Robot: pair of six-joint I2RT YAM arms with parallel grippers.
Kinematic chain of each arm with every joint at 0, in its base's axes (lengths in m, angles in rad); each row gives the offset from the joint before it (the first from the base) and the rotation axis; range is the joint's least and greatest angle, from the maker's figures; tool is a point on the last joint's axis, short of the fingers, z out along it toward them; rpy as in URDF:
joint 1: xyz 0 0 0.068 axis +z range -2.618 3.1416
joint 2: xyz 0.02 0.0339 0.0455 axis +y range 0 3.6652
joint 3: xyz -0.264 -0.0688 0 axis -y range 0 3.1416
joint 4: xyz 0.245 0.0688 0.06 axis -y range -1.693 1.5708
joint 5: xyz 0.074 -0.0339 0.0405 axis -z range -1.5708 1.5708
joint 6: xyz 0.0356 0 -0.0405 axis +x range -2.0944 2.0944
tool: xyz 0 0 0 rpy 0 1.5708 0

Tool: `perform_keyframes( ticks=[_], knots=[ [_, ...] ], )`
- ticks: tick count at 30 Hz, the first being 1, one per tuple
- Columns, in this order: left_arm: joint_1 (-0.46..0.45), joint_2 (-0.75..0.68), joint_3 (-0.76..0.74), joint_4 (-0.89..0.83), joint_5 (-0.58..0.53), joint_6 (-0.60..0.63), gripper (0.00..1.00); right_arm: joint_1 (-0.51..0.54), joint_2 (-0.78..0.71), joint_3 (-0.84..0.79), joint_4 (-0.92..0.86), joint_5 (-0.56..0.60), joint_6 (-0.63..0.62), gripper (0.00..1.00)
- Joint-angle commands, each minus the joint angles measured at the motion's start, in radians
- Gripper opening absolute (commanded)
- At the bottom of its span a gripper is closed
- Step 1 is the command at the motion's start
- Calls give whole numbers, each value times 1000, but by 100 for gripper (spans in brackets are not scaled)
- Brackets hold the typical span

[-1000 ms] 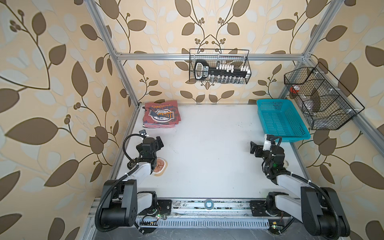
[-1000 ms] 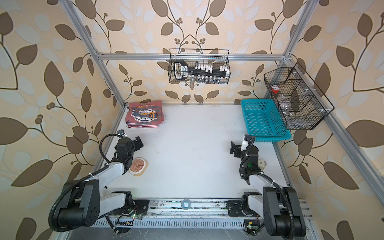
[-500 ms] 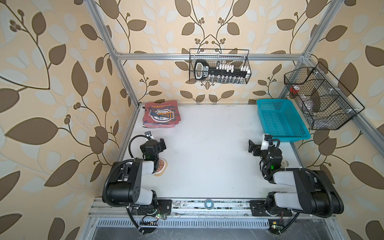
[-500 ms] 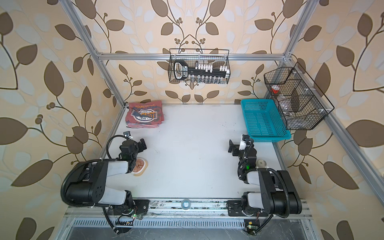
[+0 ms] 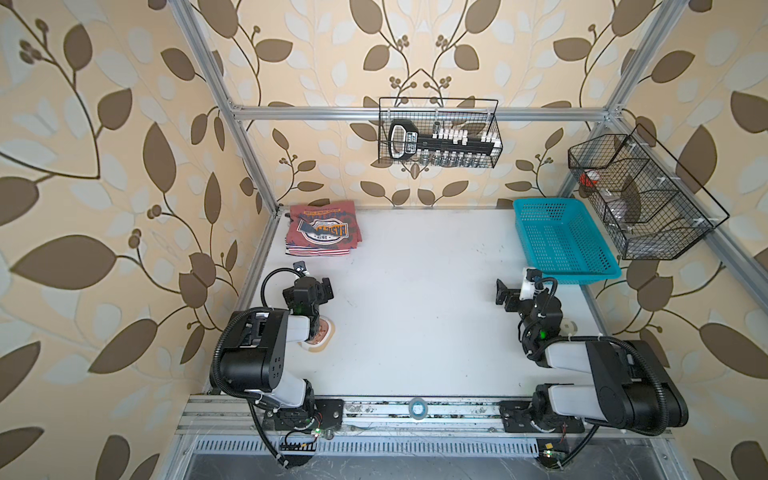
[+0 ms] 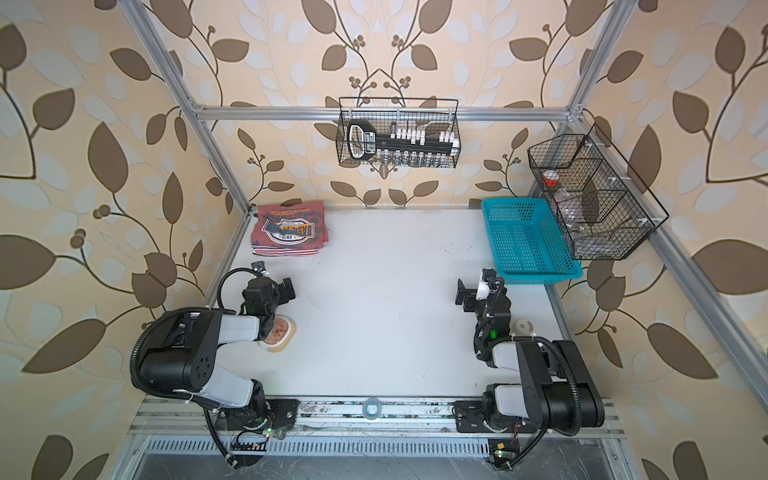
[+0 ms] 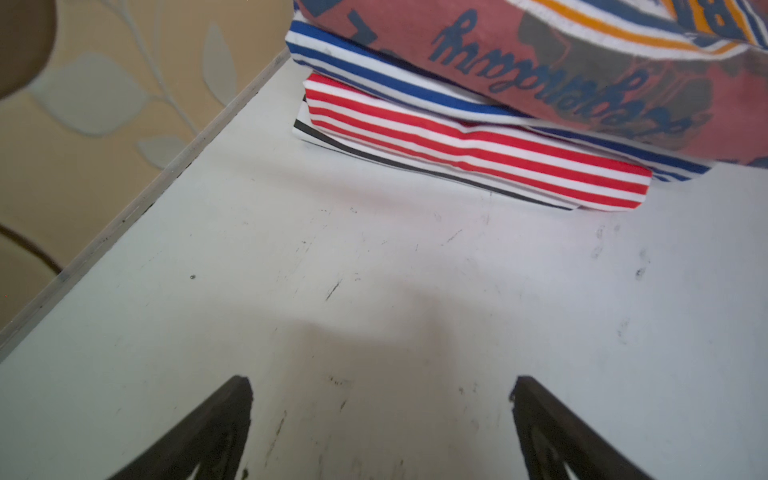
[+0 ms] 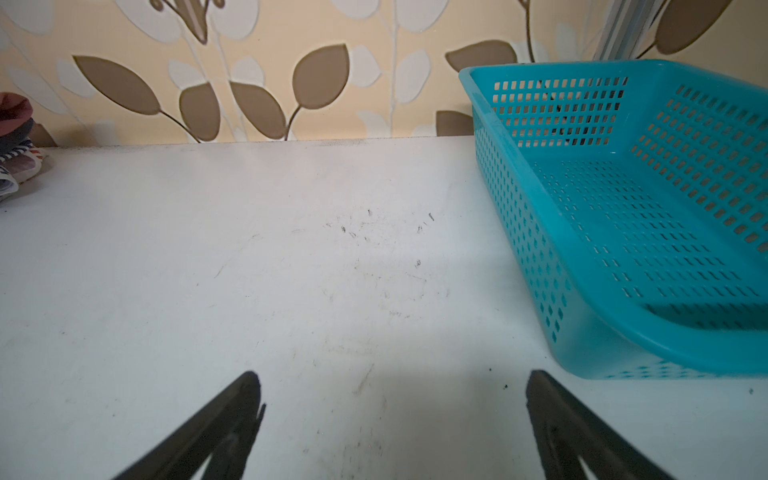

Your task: Fold and stack the tank tops

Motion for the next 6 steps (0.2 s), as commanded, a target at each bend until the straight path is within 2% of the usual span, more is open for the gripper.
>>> perform_keyframes(
  ticks=[1,6],
  knots=[
    [-6,-29,18,27,14,17,99,9,1,22,24,24,-36,100],
    [-6,-29,18,27,14,17,99,8,-2,23,22,23,-33,100]
  ],
)
